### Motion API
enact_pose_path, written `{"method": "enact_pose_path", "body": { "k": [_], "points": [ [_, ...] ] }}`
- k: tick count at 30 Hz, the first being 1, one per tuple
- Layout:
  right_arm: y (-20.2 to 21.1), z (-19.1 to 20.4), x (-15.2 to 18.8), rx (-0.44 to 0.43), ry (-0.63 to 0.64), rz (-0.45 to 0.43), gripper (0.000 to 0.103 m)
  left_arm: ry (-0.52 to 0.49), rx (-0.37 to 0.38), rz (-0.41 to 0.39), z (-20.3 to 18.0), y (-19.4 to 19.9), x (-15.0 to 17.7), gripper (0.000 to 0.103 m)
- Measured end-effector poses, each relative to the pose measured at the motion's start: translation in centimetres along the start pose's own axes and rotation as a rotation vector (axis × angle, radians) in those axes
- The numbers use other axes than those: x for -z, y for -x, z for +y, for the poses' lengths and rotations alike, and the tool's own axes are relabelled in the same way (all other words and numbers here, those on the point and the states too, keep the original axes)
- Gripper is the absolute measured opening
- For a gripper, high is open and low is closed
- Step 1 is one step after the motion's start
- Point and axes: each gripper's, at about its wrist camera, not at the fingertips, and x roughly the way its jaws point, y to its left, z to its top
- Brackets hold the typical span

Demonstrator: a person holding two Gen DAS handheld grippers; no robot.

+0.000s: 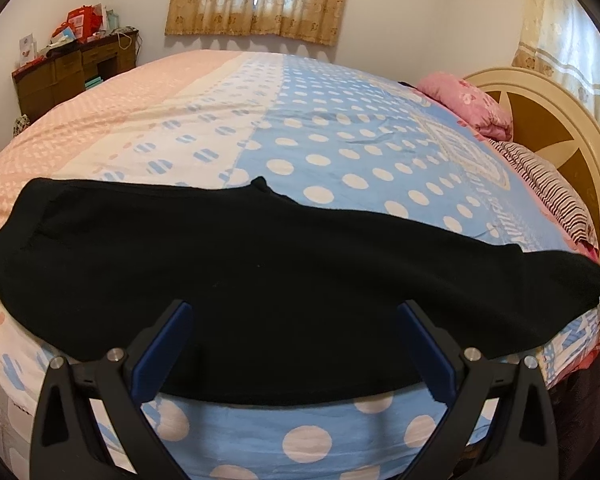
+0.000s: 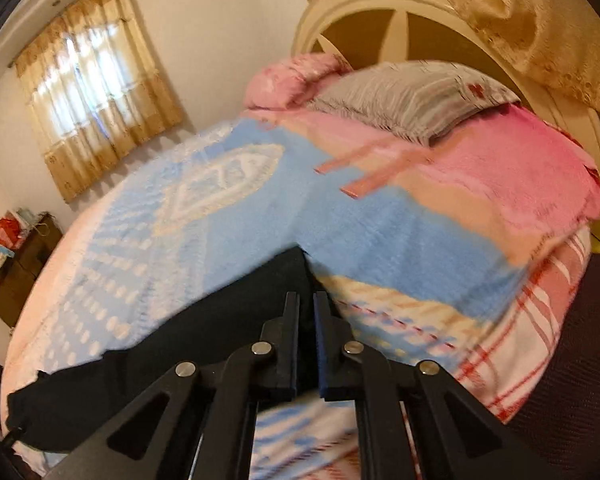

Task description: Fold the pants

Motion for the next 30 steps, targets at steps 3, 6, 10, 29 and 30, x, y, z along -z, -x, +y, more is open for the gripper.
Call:
{"method": "enact_pose_path", "body": {
  "k": [3,6,10,29,30],
  "points": [
    [-1.1,-1.6,0.3,-0.027,-0.029,-0.003,0.013,-0.006,0.008,-0.005,-0.1,0.1,-0.1,0.103],
    [1.3,-2.9,-0.8,-0.007,-0.169,-0.065,0.015,-0.025,-0.004,-0.021,0.0,0.6,-0.1,0.103],
    [7.3,0.1,-0.5,0.154,-0.135,-0.364,0.016,-0.048,-0.060,-0.051,1.0,1.2,-0.3,0.103],
    [-5.3,30.2,15.2,-0.372,0.427,0.171,0.016,-0.023,-0.363,0.022,9.2,-0.5,2.7,0.103],
    [-5.0,30.3,14.6,-0.371,0.398,0.159,0.016,-0.014,-0.347,0.022,10.1,-0.3,2.8,0.103]
  ]
}}
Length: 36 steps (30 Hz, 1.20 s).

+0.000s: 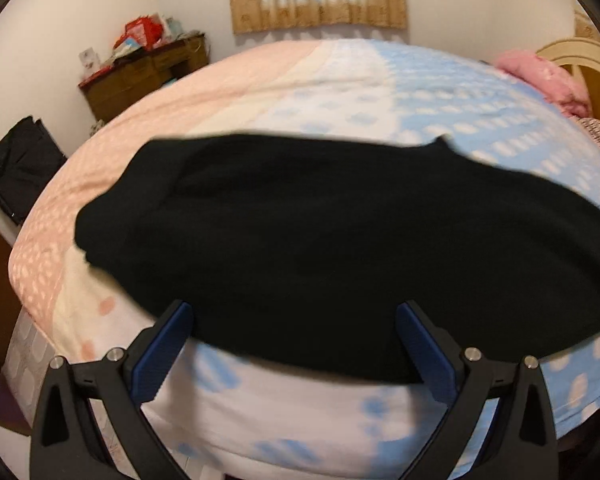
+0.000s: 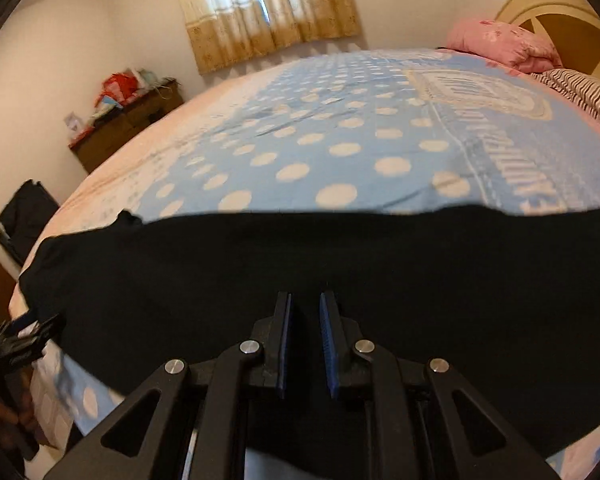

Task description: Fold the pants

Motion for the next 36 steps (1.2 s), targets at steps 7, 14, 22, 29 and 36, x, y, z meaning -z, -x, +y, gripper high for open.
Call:
{"method": "enact_pose_path", "body": {
  "k": [7,14,22,29,36],
  "points": [
    [1.4,10.3,-0.7,-0.217,0.244,-0.067,0.016,-0.001,0.042,-0.094,2.6,3.1,-0.1,0.103],
    [-7.5,16.6,-0.1,-0.251,0.269,0.063,0.016,0.063,-0.060,-0.127,5.1,1.4,-3.0,0.103],
    [-10.3,17.5,-1.7,-0.218,0.198,0.056,0.016,0.138,-0.114,-0.033,7.2,-2.0,-3.0,0.103],
    [-6.1,17.3,-2.3,-0.283,0.130,0.001,0.016,0.150,-0.105,-0.021,7.1,-1.7,-2.8,0.103],
    [-1.5,15.4,-1.0,-0.300,0.046,-0.068,0.046,0.173,-0.095,-0.007,6.8,-0.5,-2.7,0.103]
  ]
}}
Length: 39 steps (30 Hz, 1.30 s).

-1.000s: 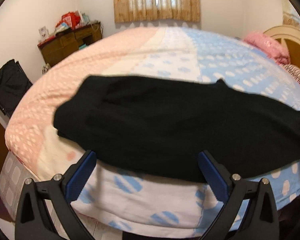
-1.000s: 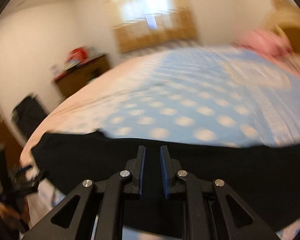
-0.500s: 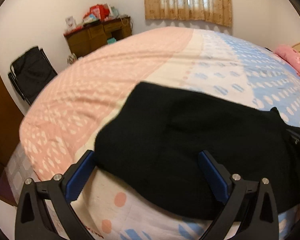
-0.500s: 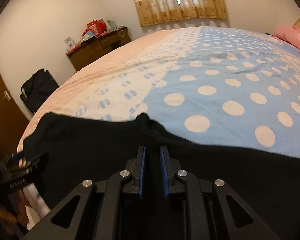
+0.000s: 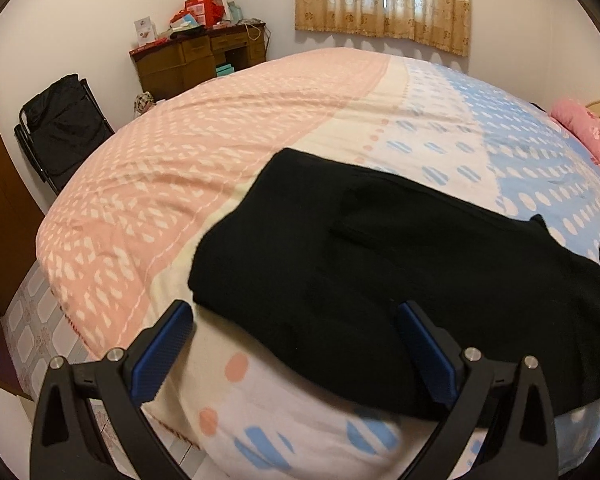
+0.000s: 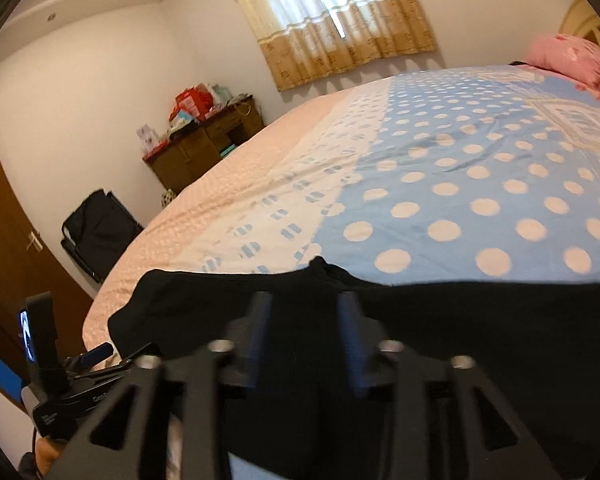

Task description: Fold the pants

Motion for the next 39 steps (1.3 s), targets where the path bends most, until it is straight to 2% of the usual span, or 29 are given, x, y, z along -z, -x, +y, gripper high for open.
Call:
{"method": "enact_pose_path", "body": {
  "k": [7,15,19,24,39],
  "points": [
    [4.2,-2.7,0.9,0.028,-0.080,-0.026,0.047,-0.067,0.001,-0.060,-2.3,3.2,0.2,0.103],
    [9.1,-5.4,2.0,0.112,-0.142,-0.098,0.047,-0.124,0.051,-0.090,-5.3,5.8,0.3,0.103],
    [10.8,-6.3,2.4,0.165,-0.157,-0.135,0.047,-0.149,0.051,-0.093,-6.7,6.7,0.7,0.103],
    [12.4,-7.3,2.8,0.231,-0.172,-0.162,0.047,-0.161,0.027,-0.088,-7.9,7.3,1.0,0.103],
    [14.7,-9.5,3.4,0.267,-0.220,-0.184,0.047,-0.215,0.032,-0.112,-10.7,8.8,1.4,0.103]
  ]
}}
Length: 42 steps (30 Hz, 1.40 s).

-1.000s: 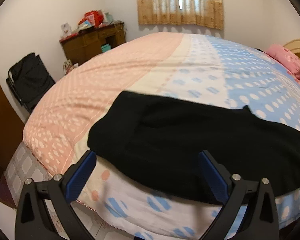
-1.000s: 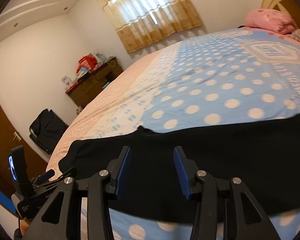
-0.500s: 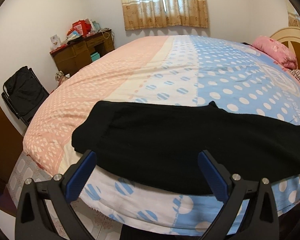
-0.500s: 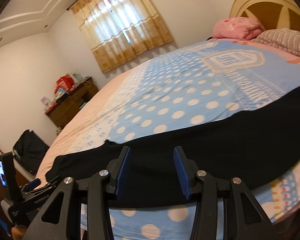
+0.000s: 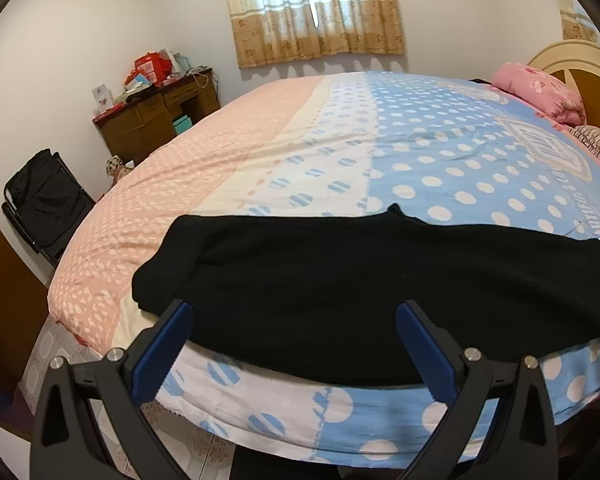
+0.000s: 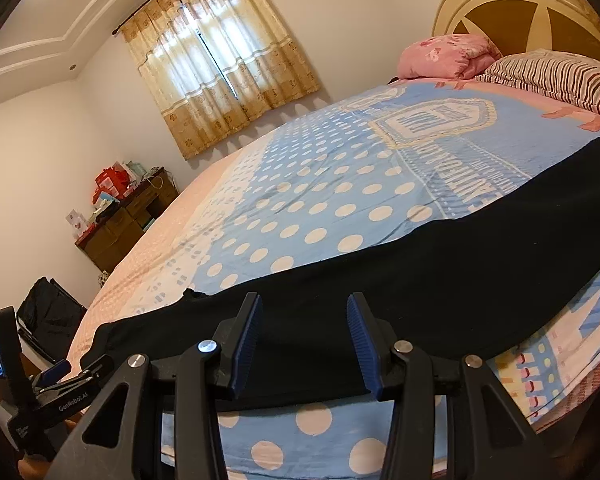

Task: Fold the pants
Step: 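Open both grippers and withdraw them from the folded pants, then grasp the edge of the black pants bundle with the right gripper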

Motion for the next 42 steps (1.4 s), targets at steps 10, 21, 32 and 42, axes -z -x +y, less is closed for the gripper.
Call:
{"method": "enact_pose_path", "body": {
  "k": [10,21,32,42],
  "points": [
    [0.2,-1.3,-0.5,0.041,-0.014,-0.001,0.047,-0.027,0.004,0.016,-1.6,-0.2,-0.6,0.103],
    [6.5,-11.5,-4.2,0.289,-0.099,-0.182,0.047,-0.079,0.045,0.018,-4.0,-0.2,-1.3,0.103],
    [12.7,-27.8,-7.6,0.614,-0.329,-0.290,0.061,-0.098,0.105,0.065,-6.3,-1.2,-0.8,0.103],
    [6.1,-27.0,-9.5,0.677,-0.104,-0.114,0.061,-0.114,0.100,0.078,-7.9,-1.0,-1.1,0.103]
  ]
}}
